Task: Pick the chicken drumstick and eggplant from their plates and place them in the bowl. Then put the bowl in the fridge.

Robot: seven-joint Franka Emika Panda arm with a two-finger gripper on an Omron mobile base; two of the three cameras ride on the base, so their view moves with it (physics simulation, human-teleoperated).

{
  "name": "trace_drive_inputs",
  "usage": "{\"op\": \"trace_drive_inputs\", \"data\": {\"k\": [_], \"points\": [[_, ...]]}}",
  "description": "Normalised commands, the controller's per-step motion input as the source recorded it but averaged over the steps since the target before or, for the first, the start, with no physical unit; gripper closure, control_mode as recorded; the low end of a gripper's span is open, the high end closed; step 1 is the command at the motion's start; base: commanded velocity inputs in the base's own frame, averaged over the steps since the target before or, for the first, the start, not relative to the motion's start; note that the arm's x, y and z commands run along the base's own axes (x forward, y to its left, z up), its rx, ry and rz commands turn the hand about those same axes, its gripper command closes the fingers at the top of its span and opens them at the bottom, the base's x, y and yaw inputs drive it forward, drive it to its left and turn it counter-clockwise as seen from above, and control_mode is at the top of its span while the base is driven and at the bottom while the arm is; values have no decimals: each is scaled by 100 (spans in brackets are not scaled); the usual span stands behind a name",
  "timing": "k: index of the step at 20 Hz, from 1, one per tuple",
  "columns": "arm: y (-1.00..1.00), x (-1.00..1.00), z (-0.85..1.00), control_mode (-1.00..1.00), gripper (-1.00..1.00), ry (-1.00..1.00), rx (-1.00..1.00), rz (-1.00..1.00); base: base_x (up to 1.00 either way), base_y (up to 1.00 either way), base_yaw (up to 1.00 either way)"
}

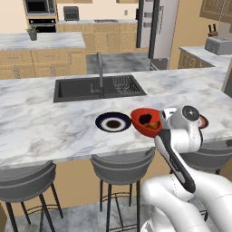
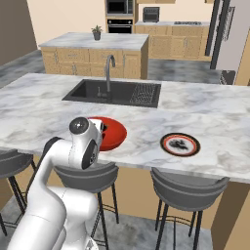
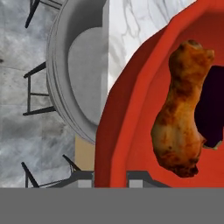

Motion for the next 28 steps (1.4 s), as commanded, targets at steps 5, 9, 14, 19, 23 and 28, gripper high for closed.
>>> {"op": "trace_drive_inputs", "data": {"k": [5,9,14,19,23,28], "points": [[0,0,0,-100,100,0,0,0,0,0,0],[0,0,0,100,100,0,0,0,0,0,0],[0,0,0,100,100,0,0,0,0,0,0],[0,0,0,100,100,0,0,0,-34,7,11],[0,0,0,100,100,0,0,0,-54,44,27],[0,0,0,100,100,0,0,0,-4,86,20]]}}
